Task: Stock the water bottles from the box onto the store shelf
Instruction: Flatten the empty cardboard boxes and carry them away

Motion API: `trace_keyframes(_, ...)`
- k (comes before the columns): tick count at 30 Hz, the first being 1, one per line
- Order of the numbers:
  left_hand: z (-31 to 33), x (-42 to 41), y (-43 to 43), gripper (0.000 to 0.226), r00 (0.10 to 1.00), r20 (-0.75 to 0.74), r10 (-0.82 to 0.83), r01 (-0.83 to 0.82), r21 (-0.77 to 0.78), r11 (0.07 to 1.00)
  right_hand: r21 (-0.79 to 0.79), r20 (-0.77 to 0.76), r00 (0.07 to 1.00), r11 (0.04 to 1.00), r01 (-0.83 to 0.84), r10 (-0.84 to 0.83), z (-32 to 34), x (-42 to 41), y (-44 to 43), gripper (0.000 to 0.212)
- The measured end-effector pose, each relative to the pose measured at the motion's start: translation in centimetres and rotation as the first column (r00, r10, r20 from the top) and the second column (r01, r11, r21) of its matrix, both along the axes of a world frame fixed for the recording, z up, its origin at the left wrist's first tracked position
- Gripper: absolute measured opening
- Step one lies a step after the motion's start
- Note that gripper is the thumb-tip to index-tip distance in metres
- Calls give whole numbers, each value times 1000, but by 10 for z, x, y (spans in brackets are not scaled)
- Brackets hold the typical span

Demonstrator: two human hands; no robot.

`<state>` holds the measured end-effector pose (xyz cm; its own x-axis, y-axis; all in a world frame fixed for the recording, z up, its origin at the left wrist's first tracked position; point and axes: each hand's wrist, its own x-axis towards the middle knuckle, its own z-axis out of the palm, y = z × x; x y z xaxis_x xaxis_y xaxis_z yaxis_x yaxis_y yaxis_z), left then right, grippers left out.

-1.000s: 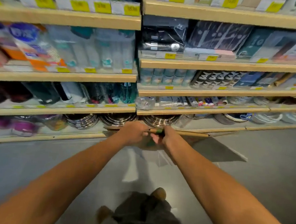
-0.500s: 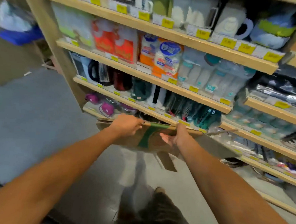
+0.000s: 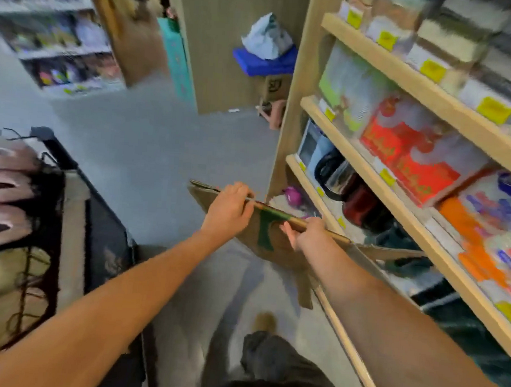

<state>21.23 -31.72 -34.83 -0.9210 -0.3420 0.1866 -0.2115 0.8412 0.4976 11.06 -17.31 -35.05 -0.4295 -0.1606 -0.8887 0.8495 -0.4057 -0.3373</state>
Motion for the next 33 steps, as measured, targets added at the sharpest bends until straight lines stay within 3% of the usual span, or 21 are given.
trace_keyframes(2, 7, -14, -23, 30, 968, 149, 203, -217, 87, 972, -28, 45, 998, 999, -43, 44, 0, -26, -47, 53)
trace_keyframes(4, 11, -25, -40, 48, 878, 373, 301, -401, 228, 888, -57, 79, 996, 998, -26, 30, 0, -42, -75, 51)
trace_keyframes(8, 14, -50, -89, 59, 723, 559, 406, -691, 568, 447, -13, 155, 977, 989, -144, 145, 3, -77, -155, 46)
trace_keyframes(12, 11, -69, -140, 63, 648, 565, 511, -684, 726, 66, -11, 87, 953, 957, -291, 291, 11, -94, -227, 43)
trace_keyframes(16, 7, -101, -205, 63, 607, 537, 586, -543, 819, -188, -26, 55, 904, 905, -424, 425, 8, -116, -296, 41)
trace_keyframes(24, -16, -178, -367, 76, 595, 472, 650, -357, 880, -312, -21, -13, 788, 787, -616, 616, -9, -201, -463, 41)
trace_keyframes(28, -9, -212, -467, 63, 560, 445, 699, -226, 894, -388, -48, -50, 750, 748, -661, 660, -7, -229, -551, 25)
trace_keyframes(30, -13, -222, -508, 70, 551, 492, 674, -268, 869, -415, -32, -29, 758, 757, -652, 652, -2, -239, -586, 24)
trace_keyframes(33, -17, -233, -555, 37, 479, 540, 692, -335, 841, -425, -11, -55, 707, 707, -707, 705, 4, -258, -637, 24)
